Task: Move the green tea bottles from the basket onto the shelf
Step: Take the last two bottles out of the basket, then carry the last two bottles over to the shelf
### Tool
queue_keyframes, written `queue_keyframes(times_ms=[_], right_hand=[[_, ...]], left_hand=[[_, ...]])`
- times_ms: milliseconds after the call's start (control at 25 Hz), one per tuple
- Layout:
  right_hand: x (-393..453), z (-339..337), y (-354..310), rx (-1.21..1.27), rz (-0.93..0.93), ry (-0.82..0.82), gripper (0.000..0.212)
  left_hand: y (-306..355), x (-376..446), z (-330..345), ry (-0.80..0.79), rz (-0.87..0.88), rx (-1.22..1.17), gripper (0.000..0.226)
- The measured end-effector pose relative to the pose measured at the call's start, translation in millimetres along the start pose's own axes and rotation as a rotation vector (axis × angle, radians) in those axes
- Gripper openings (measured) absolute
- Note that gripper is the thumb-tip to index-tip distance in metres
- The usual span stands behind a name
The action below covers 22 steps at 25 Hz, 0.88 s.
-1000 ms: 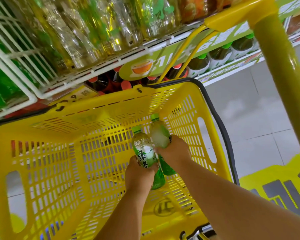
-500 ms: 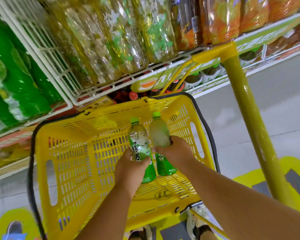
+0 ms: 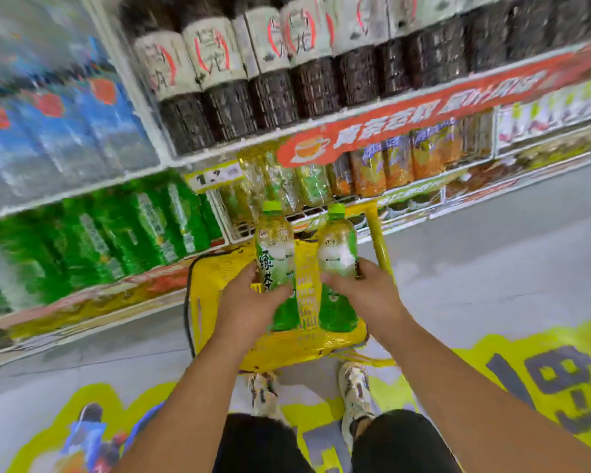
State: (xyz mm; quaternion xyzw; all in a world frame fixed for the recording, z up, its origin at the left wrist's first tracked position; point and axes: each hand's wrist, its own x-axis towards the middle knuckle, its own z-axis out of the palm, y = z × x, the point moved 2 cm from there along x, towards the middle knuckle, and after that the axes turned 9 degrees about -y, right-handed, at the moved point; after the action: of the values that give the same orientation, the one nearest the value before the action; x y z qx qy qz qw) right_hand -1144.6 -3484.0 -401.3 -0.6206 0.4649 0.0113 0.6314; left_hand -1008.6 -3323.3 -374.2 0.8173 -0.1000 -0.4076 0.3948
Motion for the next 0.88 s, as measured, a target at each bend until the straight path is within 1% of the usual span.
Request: queue_keyframes(times_ms=[40, 120, 240, 320, 400, 520, 640, 760, 800, 880], right_hand=[[-21.8, -4.7, -21.2, 0.033, -0.019, -0.004, 0.042], [-67.0, -16.3, -63.1, 0.06, -0.074, 0.0, 0.029], [-111.8, -29.9, -102.7, 0.067, -0.151, -0.008, 0.024], [-140.7, -33.3, -132.3, 0.086, -0.205, -0.016, 0.027], [-158.8, -35.9, -158.0, 0.105, -0.254, -0.008, 0.032], [-182.1, -30.5, -200.1, 0.099, -0.323, 0.011, 0.04], [-199.5, -22.9, -234.8, 0.079, -0.355, 0.045, 0.042], [-216.1, -19.8, -264.9, 0.067, -0.344, 0.045, 0.044], [-219.1, -20.6, -275.2, 0.052, -0.357, 0.039, 0.048], [-223.7, -25.1, -290.1, 0.024, -0.392, 0.058, 0.071]], left_hand=[[18.1, -21.4, -8.9, 0.005, 0.027, 0.001, 0.041], [52.1, -61.3, -28.8, 0.012, 0.08, 0.024, 0.044], [85.6, -101.1, -53.8, 0.025, 0.123, -0.029, 0.043], [108.3, -127.8, -75.4, 0.029, 0.181, -0.027, 0.04], [128.4, -142.8, -96.1, 0.045, 0.213, -0.025, 0.053], [159.9, -158.4, -130.0, 0.064, 0.272, -0.037, 0.062], [185.5, -169.4, -160.3, 0.059, 0.318, -0.059, 0.076], [209.5, -190.3, -186.7, 0.04, 0.344, -0.084, 0.08], [217.4, -197.1, -192.3, 0.037, 0.364, -0.088, 0.08], [230.5, -203.3, -196.5, 0.026, 0.41, -0.108, 0.077]])
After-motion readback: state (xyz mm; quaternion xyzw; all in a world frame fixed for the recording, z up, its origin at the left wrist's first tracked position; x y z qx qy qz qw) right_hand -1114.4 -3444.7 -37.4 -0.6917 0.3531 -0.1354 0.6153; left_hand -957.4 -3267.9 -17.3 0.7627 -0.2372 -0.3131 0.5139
